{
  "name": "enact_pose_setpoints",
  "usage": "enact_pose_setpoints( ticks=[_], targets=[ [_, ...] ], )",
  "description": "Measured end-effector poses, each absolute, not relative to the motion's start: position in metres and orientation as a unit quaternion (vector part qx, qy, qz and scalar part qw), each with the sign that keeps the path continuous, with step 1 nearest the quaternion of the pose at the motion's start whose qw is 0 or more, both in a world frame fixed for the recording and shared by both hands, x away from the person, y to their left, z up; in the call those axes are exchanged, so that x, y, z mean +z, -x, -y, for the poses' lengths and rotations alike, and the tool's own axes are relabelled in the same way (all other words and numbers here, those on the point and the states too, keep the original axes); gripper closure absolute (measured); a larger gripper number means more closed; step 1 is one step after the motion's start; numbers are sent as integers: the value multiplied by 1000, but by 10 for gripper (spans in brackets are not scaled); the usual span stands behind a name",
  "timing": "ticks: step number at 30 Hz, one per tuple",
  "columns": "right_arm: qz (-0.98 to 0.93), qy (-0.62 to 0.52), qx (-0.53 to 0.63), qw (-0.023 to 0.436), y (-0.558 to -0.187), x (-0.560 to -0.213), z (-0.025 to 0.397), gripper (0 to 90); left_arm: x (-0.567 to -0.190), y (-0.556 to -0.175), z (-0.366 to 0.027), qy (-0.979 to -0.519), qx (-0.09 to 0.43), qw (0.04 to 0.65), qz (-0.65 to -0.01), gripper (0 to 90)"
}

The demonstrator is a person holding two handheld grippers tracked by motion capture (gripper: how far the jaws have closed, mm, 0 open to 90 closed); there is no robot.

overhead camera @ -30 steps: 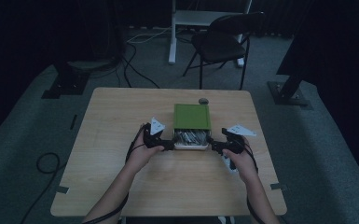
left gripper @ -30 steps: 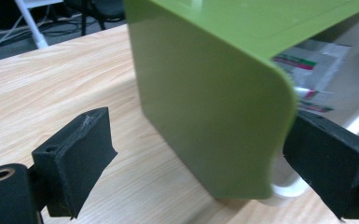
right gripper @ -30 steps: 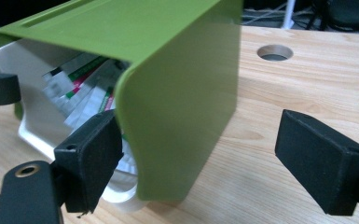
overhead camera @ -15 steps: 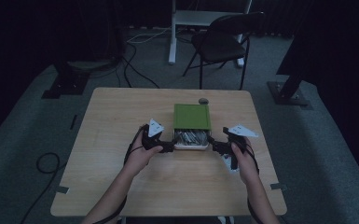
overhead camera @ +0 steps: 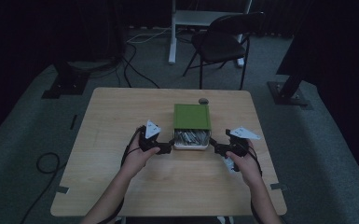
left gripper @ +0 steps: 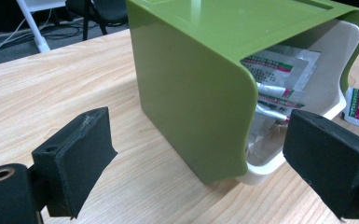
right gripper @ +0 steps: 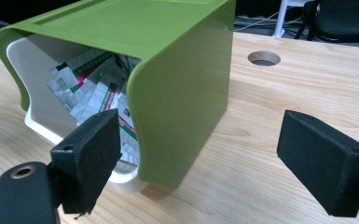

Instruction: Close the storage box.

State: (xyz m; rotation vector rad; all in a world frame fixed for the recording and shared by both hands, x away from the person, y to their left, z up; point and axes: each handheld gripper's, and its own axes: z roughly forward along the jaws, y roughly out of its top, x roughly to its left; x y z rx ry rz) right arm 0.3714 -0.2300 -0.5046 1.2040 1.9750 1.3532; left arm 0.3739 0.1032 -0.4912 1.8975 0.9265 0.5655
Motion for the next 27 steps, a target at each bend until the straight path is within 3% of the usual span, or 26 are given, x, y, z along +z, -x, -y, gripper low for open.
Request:
enact_pose_setpoints(
  ticks=[27],
  targets=[
    [-705,-479,467,234,-354,-516,276,135,-508,-360,-135,-766,237,440,-404,91]
  ],
)
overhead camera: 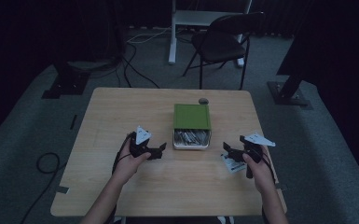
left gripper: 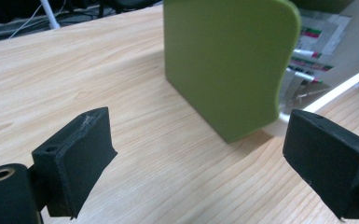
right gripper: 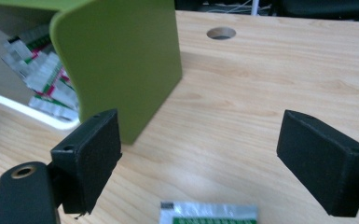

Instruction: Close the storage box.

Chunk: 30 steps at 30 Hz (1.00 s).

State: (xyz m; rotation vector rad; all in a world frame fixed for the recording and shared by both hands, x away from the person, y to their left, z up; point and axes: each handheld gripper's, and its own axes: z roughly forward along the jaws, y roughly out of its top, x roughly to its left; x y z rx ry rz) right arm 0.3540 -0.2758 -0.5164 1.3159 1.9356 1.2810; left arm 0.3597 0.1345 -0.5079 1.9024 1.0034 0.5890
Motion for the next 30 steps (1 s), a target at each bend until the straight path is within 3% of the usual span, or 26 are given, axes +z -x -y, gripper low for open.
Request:
enact_pose_setpoints(
  ticks=[30],
  targets=[
    [-683,-556,400,252,-325,-549,335,139,-533,-330,-205,-735,263,392,-487,90]
  ],
)
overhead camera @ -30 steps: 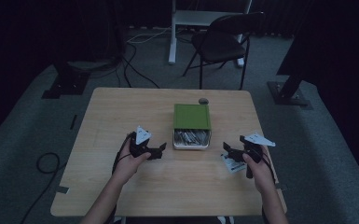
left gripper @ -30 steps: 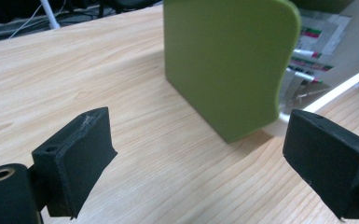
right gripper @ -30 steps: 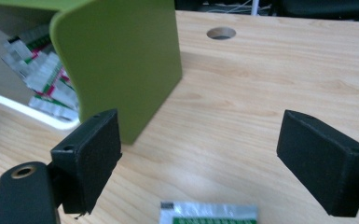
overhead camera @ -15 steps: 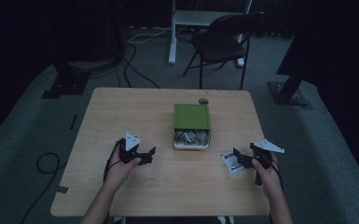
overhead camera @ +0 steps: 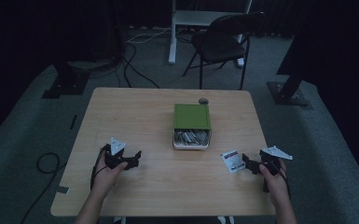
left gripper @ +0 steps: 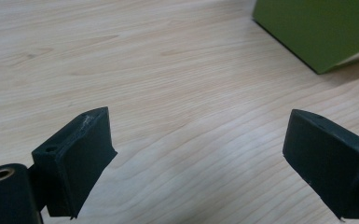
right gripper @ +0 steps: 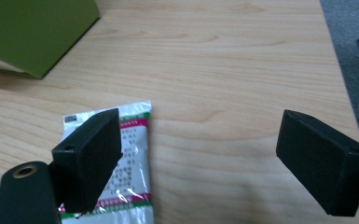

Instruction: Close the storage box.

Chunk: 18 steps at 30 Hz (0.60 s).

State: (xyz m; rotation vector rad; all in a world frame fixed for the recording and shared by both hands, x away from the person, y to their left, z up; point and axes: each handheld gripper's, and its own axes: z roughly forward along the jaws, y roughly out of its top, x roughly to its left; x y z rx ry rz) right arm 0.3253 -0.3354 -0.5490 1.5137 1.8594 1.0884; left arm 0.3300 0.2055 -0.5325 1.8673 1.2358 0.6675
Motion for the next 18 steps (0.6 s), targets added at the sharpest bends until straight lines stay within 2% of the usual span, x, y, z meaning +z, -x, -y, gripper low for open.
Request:
enact_pose_setpoints(
  ticks=[18],
  targets=[
    [-677,-588,357,262,-312,-557,344,139,-537,-313,-246,-708,280,355,-542,91]
  ],
)
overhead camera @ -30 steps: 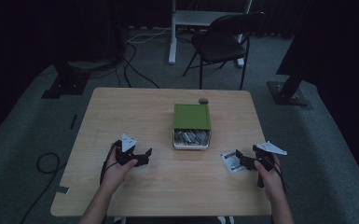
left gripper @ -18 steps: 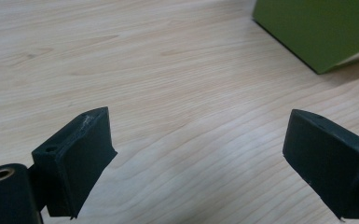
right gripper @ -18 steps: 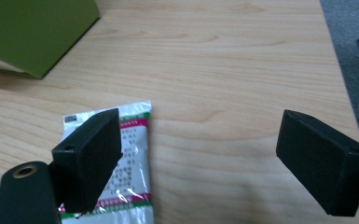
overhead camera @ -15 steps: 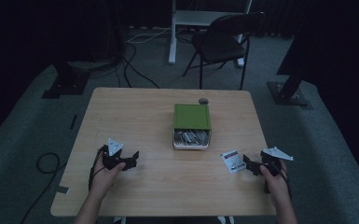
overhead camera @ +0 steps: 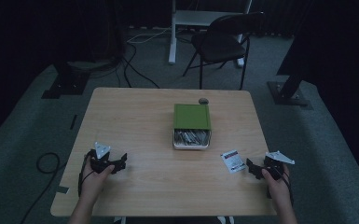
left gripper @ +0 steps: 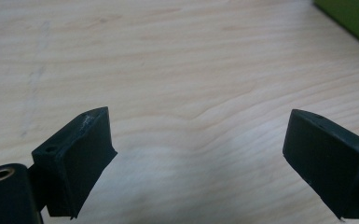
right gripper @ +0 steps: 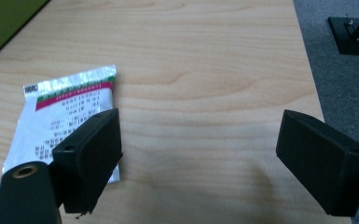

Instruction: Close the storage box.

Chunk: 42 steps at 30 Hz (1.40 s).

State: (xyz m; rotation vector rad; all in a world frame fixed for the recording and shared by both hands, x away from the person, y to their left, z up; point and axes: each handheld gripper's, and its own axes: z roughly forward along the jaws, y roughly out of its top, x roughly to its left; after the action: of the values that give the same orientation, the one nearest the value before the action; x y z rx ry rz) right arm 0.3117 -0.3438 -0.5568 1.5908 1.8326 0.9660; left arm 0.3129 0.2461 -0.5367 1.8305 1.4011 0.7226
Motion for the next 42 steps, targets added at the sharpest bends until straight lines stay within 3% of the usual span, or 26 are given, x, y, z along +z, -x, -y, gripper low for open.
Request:
enact_pose_setpoints(
  ticks=[24,42],
  targets=[
    [-686,-611,301,257,-311,-563,343,130,-542,-284,-289,-665,305,299,-613,91],
    [-684,-613,300,257,-310,-563,343,129,-552,-278,-303,-651,295,268,-646,91]
  ],
)
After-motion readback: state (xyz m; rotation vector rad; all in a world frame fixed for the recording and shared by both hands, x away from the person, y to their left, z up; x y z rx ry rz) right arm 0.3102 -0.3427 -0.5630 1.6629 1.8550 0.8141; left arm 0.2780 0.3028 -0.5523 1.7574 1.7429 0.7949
